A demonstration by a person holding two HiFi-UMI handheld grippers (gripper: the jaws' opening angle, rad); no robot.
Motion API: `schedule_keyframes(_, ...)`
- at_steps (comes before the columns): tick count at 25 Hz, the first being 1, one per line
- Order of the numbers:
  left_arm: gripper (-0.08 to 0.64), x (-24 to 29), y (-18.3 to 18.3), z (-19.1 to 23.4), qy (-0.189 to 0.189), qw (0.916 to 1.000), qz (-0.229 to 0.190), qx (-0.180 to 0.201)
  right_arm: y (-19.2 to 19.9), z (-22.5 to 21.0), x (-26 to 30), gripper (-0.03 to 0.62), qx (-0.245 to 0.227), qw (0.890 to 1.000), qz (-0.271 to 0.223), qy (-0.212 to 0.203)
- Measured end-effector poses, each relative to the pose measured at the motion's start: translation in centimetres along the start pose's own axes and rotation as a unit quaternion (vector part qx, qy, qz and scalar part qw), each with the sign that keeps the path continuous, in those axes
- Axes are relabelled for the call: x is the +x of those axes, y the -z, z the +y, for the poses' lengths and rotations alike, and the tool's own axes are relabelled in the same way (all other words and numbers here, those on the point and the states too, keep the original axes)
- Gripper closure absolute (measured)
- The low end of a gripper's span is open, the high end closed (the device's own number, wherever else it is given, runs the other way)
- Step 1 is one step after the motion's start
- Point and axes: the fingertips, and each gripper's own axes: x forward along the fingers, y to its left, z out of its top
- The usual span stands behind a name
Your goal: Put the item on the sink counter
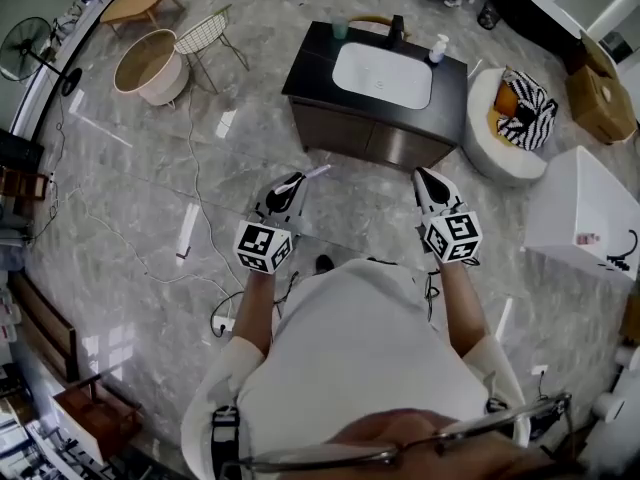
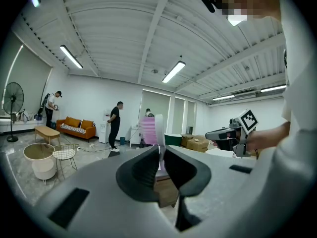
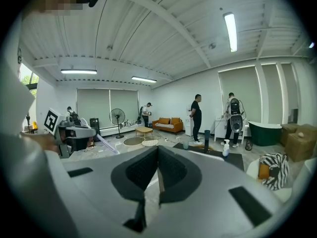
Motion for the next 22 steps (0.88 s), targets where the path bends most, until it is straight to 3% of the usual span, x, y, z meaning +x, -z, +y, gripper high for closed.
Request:
schedule_keyframes(12,0.525,-0.9,1.1,2.5,0.015,0.9998,0.009,-0.006,1.7,3.4,1.3,0.586,0.009,1.0,0.017,0.006)
schedule_keyframes(22,0.525,2.1,1.7,4.6,-0.005,0.9997,0.02,-0.014,2.2,0.2,5.6,0.586,0.03,0.999,0.024,-0.001)
